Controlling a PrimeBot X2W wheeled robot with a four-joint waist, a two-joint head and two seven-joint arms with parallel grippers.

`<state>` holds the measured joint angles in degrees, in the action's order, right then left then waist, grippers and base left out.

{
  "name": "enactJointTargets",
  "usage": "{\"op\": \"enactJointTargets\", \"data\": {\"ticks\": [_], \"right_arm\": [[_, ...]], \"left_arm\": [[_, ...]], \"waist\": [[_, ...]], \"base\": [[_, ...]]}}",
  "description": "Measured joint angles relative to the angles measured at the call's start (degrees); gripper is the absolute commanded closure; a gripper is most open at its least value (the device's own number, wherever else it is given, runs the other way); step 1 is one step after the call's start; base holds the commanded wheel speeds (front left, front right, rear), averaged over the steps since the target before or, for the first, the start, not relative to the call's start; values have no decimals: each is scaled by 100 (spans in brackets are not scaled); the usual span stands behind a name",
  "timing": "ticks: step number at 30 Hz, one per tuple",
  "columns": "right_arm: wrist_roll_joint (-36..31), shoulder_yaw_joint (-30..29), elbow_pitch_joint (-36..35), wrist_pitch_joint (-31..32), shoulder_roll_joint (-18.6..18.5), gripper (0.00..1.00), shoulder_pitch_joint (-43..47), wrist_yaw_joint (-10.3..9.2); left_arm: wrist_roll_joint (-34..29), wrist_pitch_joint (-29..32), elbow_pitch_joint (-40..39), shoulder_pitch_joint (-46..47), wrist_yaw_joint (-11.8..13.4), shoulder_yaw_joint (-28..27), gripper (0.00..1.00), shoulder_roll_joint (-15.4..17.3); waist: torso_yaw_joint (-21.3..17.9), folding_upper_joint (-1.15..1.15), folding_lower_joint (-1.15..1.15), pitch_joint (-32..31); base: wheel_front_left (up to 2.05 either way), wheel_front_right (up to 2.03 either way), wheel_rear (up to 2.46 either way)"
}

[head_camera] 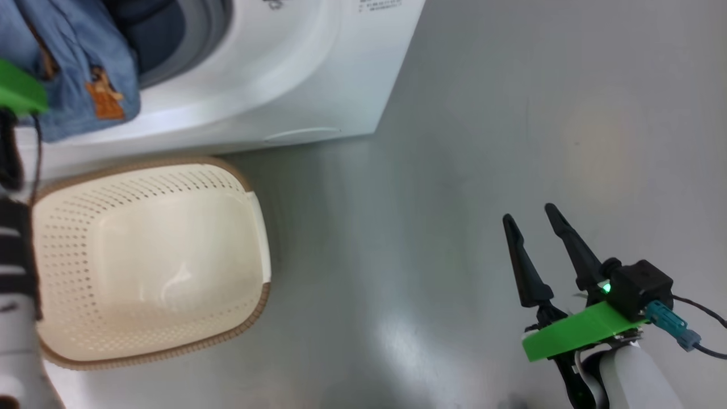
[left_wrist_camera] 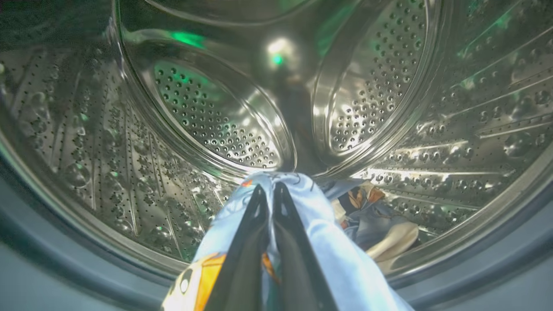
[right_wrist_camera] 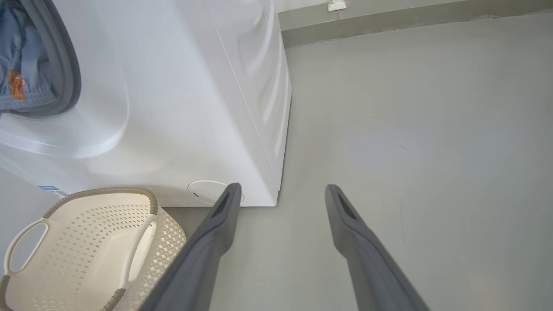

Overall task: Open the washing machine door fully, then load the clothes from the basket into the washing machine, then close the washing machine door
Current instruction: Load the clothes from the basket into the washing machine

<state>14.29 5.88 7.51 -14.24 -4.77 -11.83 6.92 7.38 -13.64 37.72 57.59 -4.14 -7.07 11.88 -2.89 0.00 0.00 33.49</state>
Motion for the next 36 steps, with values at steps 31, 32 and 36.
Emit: {"op": "enactJointTargets", "data": {"ticks": [31,32,36], "right_arm": [[337,247,100,-7,154,0,-386,0],[354,252,98,-7,156,0,-389,0],[363,253,86,-7,157,0,-458,0]], "left_arm": [[138,805,936,1525,-271,643,100,573],[140,805,958,1546,-277,657,100,595],[125,818,1062,1638,-278,772,100,684]], "waist": [[-538,0,0,759],[-554,0,0,778],[-601,0,0,857]], "base": [[0,0,0],[0,0,0],[0,0,0]]}}
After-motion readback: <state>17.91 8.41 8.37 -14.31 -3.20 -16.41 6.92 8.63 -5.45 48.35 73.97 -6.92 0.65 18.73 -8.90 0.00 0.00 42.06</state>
